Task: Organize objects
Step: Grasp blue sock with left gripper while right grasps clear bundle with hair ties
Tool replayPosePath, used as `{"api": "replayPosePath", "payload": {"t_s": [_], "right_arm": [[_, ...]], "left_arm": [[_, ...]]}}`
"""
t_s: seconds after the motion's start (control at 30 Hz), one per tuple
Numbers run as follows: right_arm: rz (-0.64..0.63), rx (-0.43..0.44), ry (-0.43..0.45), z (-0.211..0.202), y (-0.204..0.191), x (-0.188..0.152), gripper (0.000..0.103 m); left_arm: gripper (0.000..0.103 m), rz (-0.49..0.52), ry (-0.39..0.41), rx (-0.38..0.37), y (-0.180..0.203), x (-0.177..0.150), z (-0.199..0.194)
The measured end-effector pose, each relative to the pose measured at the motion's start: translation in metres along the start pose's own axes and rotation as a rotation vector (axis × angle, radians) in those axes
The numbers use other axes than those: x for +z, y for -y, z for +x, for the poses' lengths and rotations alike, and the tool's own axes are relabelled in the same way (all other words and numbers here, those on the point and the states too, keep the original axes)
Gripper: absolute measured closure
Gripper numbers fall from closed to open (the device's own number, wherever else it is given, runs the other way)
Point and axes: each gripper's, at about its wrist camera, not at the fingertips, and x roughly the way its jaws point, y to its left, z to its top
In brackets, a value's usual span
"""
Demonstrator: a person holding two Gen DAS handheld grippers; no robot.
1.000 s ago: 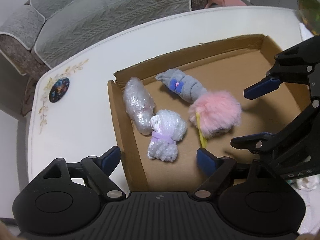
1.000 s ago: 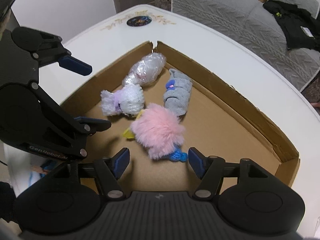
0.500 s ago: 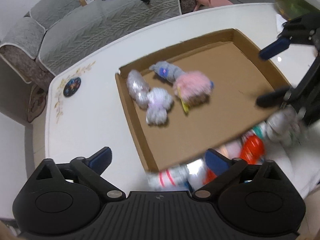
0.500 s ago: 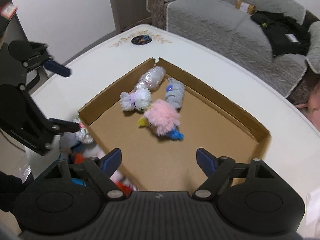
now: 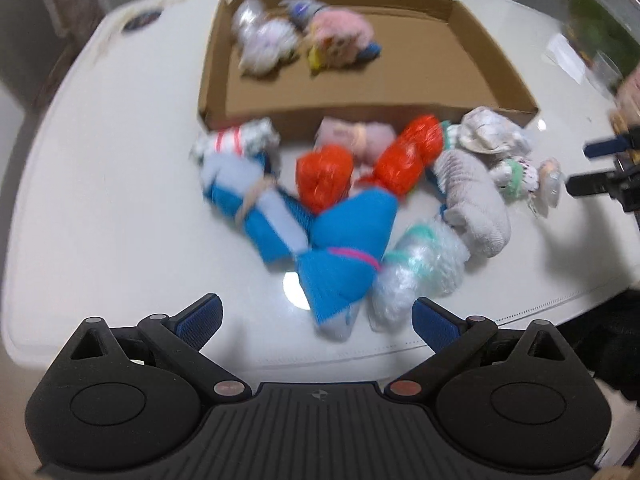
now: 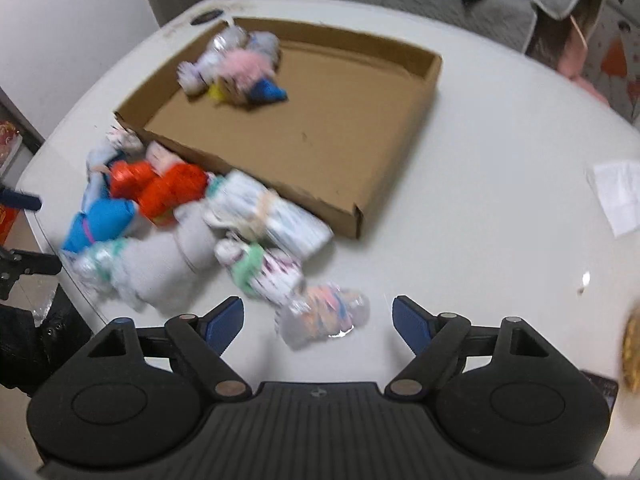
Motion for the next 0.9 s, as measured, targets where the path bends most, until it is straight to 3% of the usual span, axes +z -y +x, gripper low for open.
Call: {"api": "replayPosePath", "payload": {"t_s": [0.1,0.33,0.47,0.5,0.9], "right_arm": [[0.007,-0.004,-0.015,0.009,0.001,-0.002,0.028],[-0.156,-0.051,-0.018,0.034,-0.021,-0.001,0.031],[-0.220,-0.049,-0.005,0.043,-0.025,-0.001,0.042],[-0.227,-0.047,-0.007,0.044,-0.025,-0.002,0.047],[-0.223,-0.017,-0.049,0.042,-0.019,-0.006,0.049]], "left_arm": [[0.002,-0.084,-0.012,-0.010,-0.009,-0.006,0.008],[0.002,-0.173,-0.009,-0.026,-0.023,-0.006,0.018],[0.002,-0.179,0.012,-0.035,-0.021,-0.007,0.021],[0.002,-0.179,0.021,-0.035,-0.020,-0.008,0.021],[0.004,-0.435,0.039,-0.095,-0.034,-0.010,0.037]]}}
